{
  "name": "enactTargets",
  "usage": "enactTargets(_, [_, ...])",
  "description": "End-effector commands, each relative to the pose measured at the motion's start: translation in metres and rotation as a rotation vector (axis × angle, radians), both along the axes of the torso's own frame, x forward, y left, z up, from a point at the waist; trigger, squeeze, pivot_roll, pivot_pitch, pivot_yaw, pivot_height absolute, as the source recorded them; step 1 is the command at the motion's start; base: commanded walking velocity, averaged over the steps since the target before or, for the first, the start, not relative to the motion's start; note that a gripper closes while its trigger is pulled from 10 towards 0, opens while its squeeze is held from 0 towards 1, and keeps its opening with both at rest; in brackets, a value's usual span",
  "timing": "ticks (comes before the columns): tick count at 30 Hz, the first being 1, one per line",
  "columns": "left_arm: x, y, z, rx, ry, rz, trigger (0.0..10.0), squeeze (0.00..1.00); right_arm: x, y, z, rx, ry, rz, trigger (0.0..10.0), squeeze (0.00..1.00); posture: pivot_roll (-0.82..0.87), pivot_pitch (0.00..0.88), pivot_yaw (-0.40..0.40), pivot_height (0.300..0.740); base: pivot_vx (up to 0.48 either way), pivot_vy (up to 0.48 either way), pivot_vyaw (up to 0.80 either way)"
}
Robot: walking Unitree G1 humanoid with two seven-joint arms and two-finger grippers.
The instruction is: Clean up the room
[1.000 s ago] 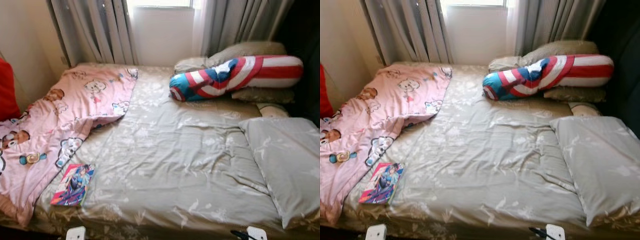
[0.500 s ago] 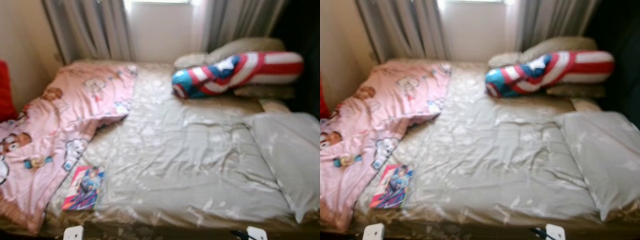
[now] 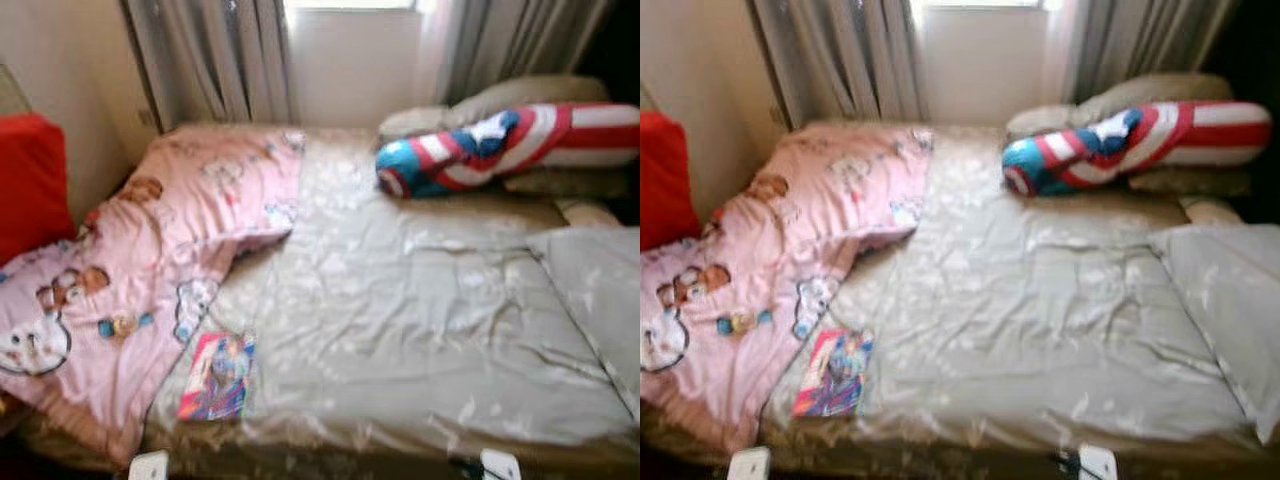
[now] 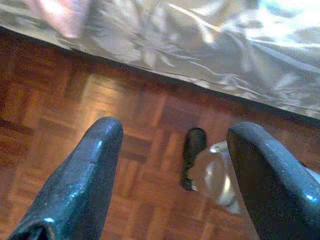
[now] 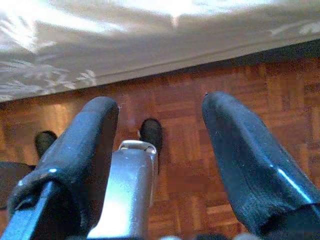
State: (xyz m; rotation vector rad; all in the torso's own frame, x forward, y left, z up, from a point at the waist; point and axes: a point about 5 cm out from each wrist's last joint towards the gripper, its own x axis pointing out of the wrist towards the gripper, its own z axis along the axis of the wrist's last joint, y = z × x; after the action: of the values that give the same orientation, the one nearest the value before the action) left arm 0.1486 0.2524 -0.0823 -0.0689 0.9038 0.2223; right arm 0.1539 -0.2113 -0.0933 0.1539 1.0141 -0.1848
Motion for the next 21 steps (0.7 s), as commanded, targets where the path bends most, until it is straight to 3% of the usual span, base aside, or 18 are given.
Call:
enactTargets(1, [0.002, -0.006, -0.001, -0.008, 0.009, -0.013, 10.0, 0.00, -0.004, -0.010, 0.001, -0.024, 0.003, -0.004, 10.0, 0.00, 0.03, 0.000, -0.012, 0.740, 0.000, 0.334, 0.00])
enactTargets(4, [0.003, -0.006, -0.001, -0.008, 0.008, -0.014, 10.0, 0.00, -0.004, -0.010, 0.001, -0.026, 0.003, 0.003, 10.0, 0.00, 0.03, 0.000, -0.012, 0.740, 0.000, 0.331, 0.00])
enactTargets(8, [0.003, 0.000, 0.001, -0.004, 0.000, -0.010, 10.0, 0.00, 0.001, 0.003, 0.000, -0.019, -0.009, 0.040, 10.0, 0.00, 0.04, 0.000, -0.013, 0.740, 0.000, 0.329, 0.28])
enactTargets(17, [-0.006, 0.005, 0.000, -0.002, 0.008, -0.005, 10.0, 0.00, -0.003, -0.008, 0.001, -0.019, -0.006, 0.017, 10.0, 0.00, 0.04, 0.000, -0.014, 0.740, 0.000, 0.332, 0.07])
enactTargets(21, [-0.008, 0.002, -0.002, -0.004, 0.016, -0.006, 10.0, 0.00, -0.003, -0.006, 0.000, -0.018, -0.004, 0.018, 10.0, 0.00, 0.04, 0.000, -0.014, 0.740, 0.000, 0.331, 0.00])
